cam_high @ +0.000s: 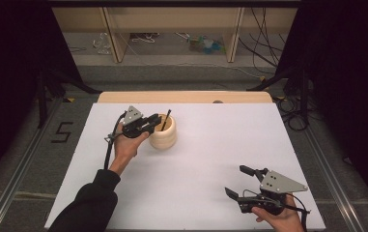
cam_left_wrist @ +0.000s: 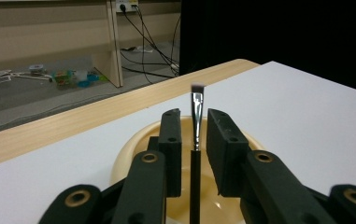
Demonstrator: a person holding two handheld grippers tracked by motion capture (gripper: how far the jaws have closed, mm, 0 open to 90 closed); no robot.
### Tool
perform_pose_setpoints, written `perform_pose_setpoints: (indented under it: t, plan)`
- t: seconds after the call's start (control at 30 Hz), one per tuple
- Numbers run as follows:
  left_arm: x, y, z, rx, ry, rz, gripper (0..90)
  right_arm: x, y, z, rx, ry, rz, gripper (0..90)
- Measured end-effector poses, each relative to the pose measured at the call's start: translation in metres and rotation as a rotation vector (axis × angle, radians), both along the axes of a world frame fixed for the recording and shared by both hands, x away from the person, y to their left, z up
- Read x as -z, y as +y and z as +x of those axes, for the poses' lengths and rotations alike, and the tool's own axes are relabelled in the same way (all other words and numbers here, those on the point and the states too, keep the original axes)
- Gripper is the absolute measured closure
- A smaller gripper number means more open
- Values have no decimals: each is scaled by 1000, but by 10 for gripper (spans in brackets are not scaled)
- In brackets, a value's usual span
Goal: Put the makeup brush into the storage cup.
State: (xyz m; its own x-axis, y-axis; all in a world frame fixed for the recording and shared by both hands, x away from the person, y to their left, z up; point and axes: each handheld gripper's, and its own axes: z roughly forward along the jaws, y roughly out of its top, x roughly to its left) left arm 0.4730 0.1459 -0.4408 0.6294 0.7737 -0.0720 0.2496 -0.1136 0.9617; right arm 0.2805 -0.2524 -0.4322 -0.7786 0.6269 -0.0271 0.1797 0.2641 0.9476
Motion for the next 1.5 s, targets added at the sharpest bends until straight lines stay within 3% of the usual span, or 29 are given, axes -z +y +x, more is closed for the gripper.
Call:
perform_pose_setpoints:
  t: [0.2, 0.47, 0.6, 0.83, 1.5]
  plan:
    - [0, -2, -1, -6, 3, -1, 696, 0, 0, 0, 0, -2, 0, 175]
    - [-3, -5, -2, -40, -1, -12, 478, 0, 0, 0, -4, -2, 3, 175]
    - [-7, -5, -3, -47, -6, -24, 428, 0, -1, 0, -7, 1, 2, 175]
    - [-17, -4, -8, -24, -4, -39, 347, -1, -1, 0, -6, 2, 2, 174]
    - [-35, -7, -32, 31, -33, -38, 277, -2, -2, -1, 8, -7, 6, 174]
